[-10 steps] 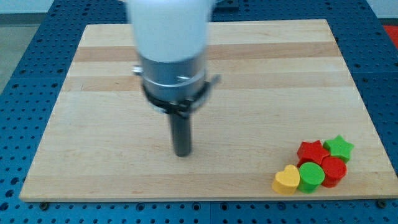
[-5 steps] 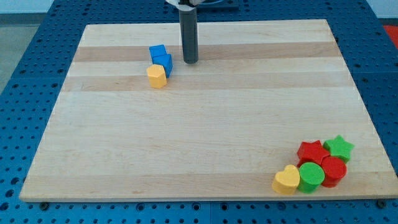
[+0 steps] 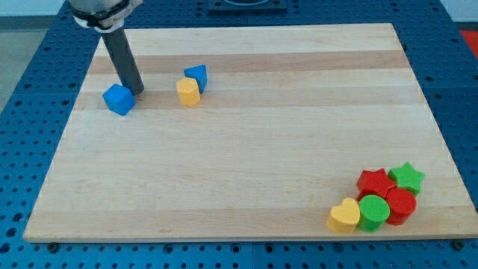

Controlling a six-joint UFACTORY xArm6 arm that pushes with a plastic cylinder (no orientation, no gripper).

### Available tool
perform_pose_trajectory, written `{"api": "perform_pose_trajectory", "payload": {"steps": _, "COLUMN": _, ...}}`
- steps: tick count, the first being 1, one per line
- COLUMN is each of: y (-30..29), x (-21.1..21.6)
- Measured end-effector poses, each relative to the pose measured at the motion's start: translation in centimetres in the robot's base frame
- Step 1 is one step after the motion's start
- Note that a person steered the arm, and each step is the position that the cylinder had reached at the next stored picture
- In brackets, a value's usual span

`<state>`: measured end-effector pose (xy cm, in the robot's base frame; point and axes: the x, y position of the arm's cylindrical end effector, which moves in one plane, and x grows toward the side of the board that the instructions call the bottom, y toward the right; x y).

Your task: Move the blue cube to the left center of the board

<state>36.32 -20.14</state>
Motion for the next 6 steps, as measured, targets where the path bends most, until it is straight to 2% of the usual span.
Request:
{"api": "perform_pose_trajectory", "payload": {"steps": 1, "y": 2.0, "x": 0.3}}
{"api": "perform_pose_trajectory", "payload": {"steps": 3, "y": 2.0, "x": 2.5}}
{"api": "perform_pose_trajectory", "payload": {"steps": 5, "y": -3.4, "x": 2.7}}
{"api": "perform_pose_trajectory", "payload": {"steps": 6, "y": -3.1, "x": 0.6}}
